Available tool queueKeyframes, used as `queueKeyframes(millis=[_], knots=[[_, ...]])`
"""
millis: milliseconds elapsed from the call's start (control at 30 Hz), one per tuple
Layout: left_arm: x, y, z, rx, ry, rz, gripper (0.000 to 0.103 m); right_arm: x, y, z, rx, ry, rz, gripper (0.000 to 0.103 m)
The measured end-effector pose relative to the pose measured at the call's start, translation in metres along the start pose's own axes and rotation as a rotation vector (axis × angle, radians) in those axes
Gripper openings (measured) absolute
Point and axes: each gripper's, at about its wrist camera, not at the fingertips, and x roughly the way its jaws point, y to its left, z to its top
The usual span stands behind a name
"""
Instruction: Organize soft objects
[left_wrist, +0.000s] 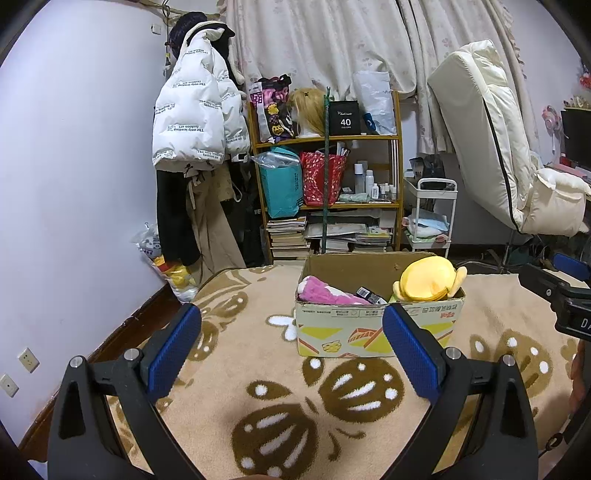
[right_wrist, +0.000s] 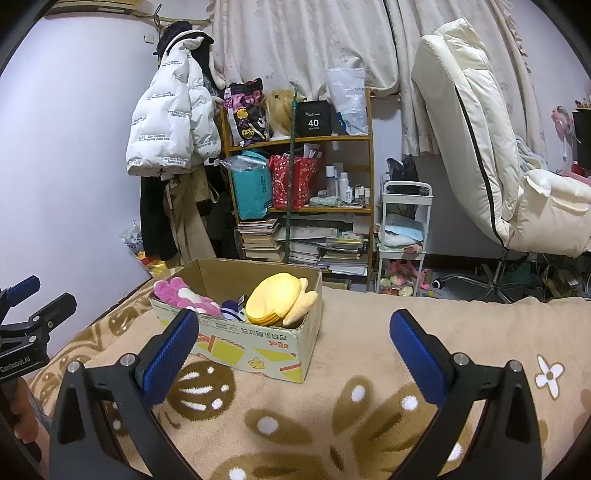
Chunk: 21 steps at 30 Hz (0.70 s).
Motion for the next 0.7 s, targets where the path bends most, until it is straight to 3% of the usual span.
queueKeyframes(millis=[700], knots=[[0.0009, 0.0006, -0.0021, -0.003, 0.005, 0.002, 0.098, 0.0, -0.0038, -0.0021, 0.002, 0.012, 0.001, 0.103]])
